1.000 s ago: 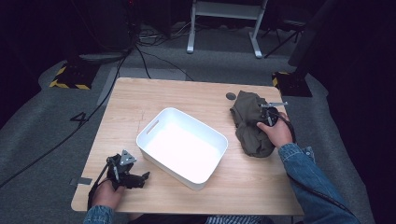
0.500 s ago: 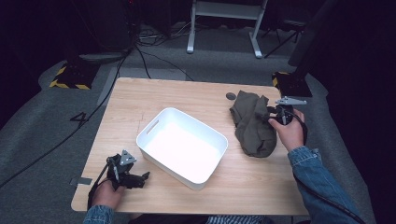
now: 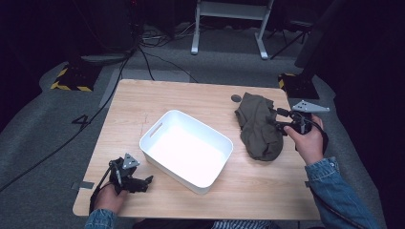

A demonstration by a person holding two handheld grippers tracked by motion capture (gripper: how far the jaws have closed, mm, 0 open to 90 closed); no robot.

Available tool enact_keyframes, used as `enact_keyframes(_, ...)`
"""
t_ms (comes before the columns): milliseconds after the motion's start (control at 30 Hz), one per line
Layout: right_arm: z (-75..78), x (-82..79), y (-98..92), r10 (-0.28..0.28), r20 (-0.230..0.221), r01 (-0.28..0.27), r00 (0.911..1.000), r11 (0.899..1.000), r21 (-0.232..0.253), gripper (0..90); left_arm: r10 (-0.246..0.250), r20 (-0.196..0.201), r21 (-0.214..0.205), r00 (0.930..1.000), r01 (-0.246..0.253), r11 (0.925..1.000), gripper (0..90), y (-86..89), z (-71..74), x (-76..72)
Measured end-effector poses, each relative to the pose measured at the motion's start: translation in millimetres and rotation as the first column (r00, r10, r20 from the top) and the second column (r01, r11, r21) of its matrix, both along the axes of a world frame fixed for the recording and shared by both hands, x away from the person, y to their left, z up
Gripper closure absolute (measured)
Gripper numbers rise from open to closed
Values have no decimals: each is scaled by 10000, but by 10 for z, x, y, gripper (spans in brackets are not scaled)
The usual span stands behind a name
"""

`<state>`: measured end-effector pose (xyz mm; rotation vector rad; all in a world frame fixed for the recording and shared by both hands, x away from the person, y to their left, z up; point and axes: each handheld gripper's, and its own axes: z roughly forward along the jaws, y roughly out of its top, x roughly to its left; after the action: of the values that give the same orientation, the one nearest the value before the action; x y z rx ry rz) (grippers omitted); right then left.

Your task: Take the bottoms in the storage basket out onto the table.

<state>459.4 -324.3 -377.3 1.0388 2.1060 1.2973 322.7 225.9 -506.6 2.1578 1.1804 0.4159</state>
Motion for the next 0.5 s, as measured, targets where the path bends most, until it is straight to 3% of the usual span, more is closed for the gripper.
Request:
enact_keyframes(267, 57, -329, 105, 1093, 141, -1097, 9939, 9935, 297, 305, -1, -3, -7, 10000, 1, 10000, 0, 0, 0, 0)
enact_keyframes(500, -22, -579, 223, 2146, -149, -2142, 9766, 9764, 268, 303, -1, 0, 3, 10000, 1, 10000, 0, 0, 0, 0)
